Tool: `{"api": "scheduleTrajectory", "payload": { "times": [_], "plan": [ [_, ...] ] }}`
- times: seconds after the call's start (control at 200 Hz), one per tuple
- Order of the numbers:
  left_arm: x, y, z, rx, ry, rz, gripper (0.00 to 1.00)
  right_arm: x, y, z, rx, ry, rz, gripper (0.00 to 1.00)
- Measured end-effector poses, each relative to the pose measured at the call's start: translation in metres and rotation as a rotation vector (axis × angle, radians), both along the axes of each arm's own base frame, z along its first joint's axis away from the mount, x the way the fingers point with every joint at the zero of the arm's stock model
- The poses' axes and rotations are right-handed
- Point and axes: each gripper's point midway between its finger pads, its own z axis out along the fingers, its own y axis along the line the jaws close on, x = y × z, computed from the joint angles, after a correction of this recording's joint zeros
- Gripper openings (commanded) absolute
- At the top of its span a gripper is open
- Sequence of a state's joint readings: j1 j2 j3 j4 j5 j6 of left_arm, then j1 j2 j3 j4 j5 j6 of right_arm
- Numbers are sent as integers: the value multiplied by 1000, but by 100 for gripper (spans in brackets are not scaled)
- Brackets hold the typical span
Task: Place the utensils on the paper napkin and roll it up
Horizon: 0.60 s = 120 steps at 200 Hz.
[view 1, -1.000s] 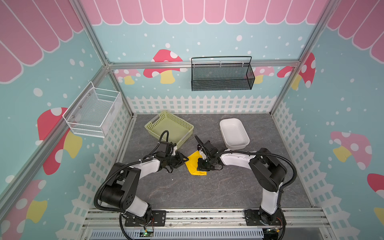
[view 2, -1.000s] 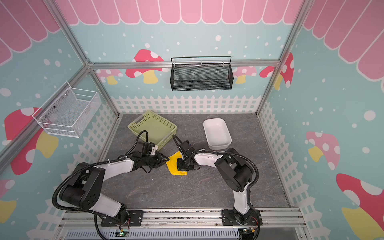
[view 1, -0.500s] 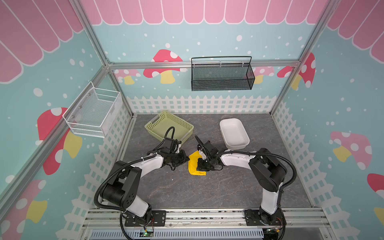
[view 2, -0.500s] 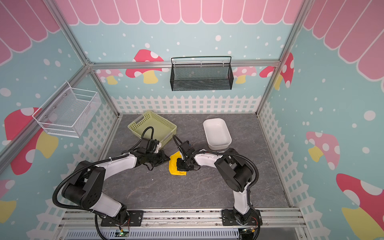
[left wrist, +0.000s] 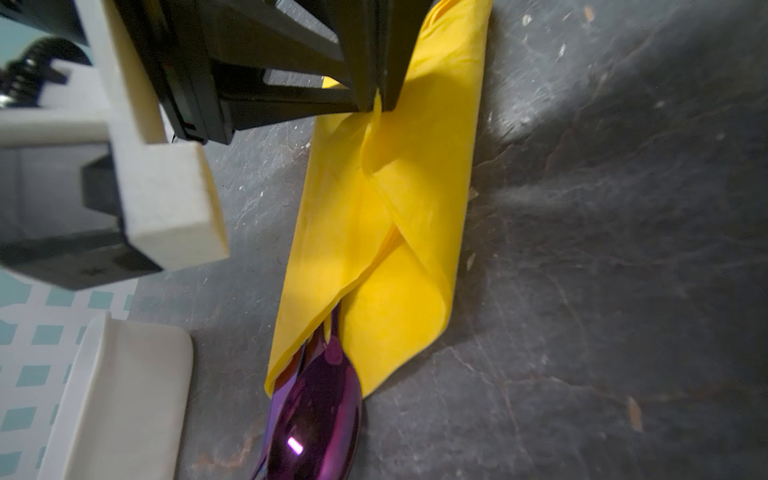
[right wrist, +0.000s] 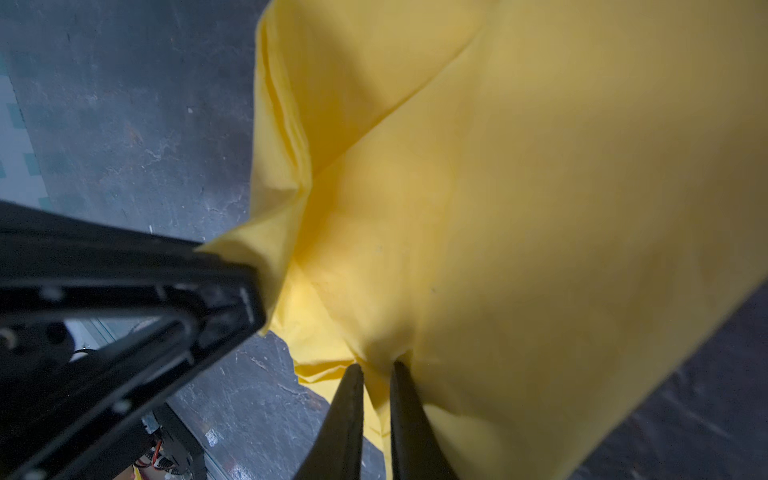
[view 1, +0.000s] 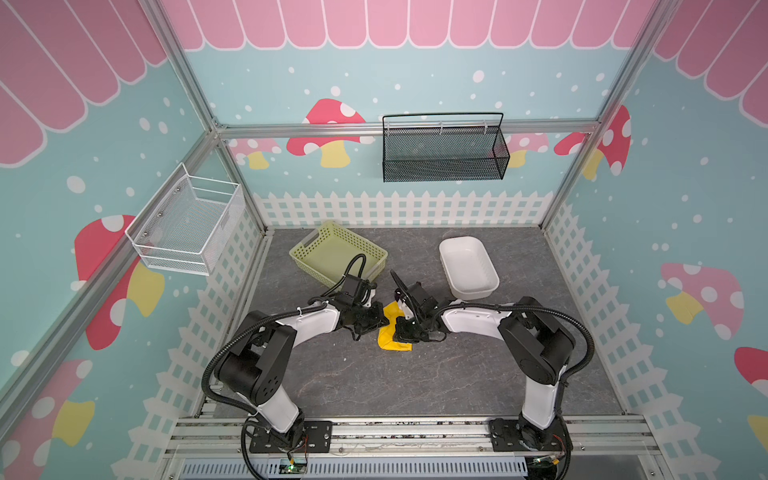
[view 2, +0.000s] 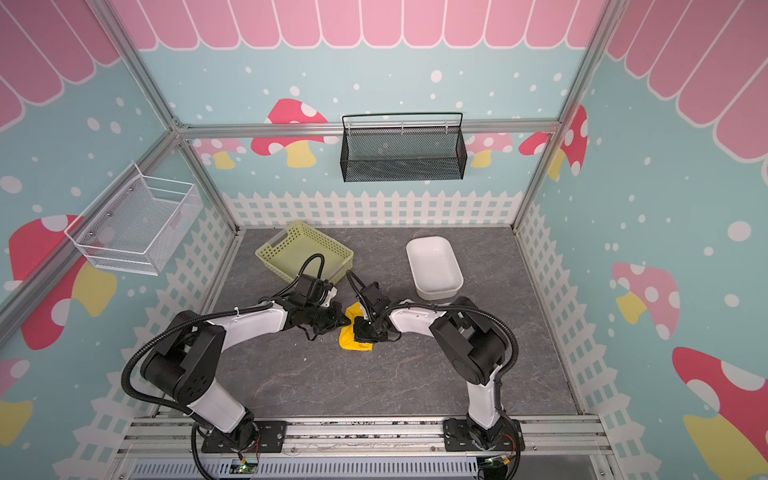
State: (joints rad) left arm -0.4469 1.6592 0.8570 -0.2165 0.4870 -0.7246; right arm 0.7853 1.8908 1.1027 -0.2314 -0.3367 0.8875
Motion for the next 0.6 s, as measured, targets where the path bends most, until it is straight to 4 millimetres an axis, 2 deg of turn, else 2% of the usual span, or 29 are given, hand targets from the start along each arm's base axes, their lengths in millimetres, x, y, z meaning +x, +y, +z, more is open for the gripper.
{"api": "scheduleTrajectory", "payload": {
  "times": [0.065, 0.24, 0.48, 0.6],
  "plan": [
    [-1, 4, -3, 34, 6, -2, 17, 0, 0, 0, 1, -2, 0, 17],
    [2, 16, -3, 137, -14, -1, 27, 0, 0, 0, 2, -2, 0, 17],
    [3, 32, -1, 246, -26, -3, 29, 0, 0, 0, 2, -2, 0, 17],
    [4, 37, -1, 278, -28, -5, 25, 0, 0, 0, 2, -2, 0, 17]
  ]
}}
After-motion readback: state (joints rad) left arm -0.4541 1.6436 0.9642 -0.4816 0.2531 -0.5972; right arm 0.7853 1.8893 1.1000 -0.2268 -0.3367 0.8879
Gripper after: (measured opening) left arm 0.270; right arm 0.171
